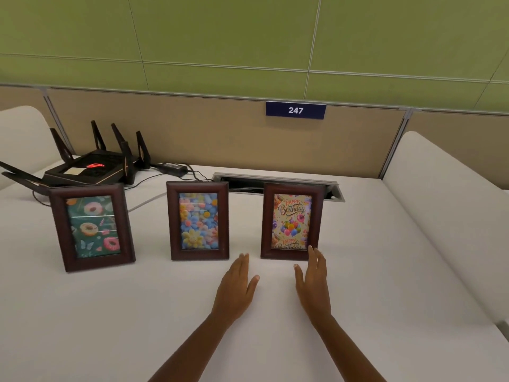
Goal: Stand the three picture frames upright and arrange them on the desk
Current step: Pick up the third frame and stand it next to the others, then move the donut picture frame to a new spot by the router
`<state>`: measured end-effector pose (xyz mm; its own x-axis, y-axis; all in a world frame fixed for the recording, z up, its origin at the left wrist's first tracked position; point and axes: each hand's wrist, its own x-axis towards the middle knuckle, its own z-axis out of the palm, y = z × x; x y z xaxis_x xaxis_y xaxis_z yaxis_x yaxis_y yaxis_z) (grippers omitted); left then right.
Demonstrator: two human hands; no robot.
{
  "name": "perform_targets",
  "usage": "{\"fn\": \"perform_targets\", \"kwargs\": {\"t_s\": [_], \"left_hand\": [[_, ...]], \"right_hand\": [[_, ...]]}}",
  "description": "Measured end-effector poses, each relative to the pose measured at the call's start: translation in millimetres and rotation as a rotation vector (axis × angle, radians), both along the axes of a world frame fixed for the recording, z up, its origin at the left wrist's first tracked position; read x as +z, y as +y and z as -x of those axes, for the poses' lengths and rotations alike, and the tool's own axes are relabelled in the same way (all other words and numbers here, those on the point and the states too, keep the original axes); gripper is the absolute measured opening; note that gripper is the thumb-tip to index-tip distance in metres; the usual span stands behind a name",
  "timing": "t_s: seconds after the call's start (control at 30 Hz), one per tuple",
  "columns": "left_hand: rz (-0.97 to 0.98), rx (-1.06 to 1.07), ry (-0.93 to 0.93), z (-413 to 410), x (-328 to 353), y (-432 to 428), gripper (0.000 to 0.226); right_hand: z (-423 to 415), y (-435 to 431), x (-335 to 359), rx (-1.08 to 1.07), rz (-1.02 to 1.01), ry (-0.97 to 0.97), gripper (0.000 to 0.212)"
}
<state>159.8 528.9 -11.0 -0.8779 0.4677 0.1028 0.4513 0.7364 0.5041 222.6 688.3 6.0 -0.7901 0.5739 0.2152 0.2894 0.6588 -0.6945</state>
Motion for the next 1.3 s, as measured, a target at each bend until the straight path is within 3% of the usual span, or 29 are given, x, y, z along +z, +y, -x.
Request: {"fn": "perform_targets", "kwargs": {"t_s": [0.33,0.43,0.63,0.9,1.3], "left_hand": [[-0.037,-0.001,0.257,15,33,-95,0.045],[-0.038,0.035,0.265,27,42,-127,0.066],[-0.1,0.175,0.402,63,38,-190,0.065],[-0.143,0.387,0.391,107,25,-261,0.068],[-0.405,0.432,0.207,144,10,-320,0.056]], "right_hand": [[33,-105,21,0.166,-0.051,0.163,0.049],[45,-137,25,0.24,-0.048,0.195,0.048],[72,-201,20,0.367,-0.032,0.155,0.05],[117,-270,8,0.466,0.035,0.094,0.049],[180,-312,6,0.327,0.475,-0.008,0.049]]}}
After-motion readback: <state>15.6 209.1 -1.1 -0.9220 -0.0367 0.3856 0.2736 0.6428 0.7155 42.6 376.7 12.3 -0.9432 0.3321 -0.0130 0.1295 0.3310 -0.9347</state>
